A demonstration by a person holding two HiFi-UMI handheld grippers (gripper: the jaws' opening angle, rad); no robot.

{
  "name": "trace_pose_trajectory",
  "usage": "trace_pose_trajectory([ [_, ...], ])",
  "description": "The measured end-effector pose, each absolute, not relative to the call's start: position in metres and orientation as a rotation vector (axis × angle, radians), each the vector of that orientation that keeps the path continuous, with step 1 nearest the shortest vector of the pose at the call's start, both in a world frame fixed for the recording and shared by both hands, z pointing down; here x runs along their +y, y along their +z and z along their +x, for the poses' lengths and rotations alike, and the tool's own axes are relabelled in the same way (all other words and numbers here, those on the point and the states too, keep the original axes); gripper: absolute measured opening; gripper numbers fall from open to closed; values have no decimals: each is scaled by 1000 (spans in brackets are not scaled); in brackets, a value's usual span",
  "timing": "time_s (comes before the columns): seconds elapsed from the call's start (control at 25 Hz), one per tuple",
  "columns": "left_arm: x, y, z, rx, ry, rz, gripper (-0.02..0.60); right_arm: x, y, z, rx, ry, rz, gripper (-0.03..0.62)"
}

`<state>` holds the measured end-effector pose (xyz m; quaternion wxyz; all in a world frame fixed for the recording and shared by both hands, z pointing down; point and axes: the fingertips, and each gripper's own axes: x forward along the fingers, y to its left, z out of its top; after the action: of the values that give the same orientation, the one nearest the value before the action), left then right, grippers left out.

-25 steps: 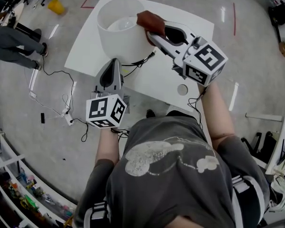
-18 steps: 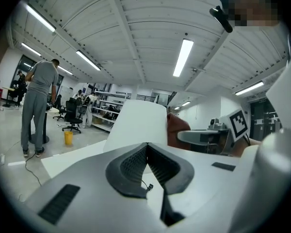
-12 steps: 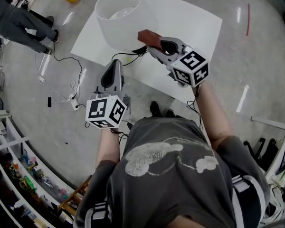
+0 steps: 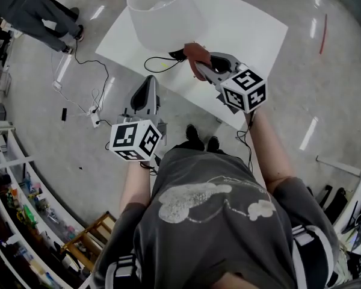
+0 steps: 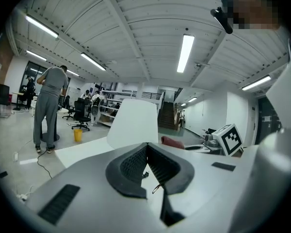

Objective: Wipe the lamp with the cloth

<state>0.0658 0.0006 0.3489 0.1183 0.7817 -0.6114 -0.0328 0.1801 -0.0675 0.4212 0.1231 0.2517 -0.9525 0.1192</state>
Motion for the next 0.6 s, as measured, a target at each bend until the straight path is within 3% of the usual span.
trace_pose_trajectory([
  [0.6, -34, 330, 21, -1620, -164, 2495, 8, -82, 313, 136, -2898, 134, 1013, 97],
])
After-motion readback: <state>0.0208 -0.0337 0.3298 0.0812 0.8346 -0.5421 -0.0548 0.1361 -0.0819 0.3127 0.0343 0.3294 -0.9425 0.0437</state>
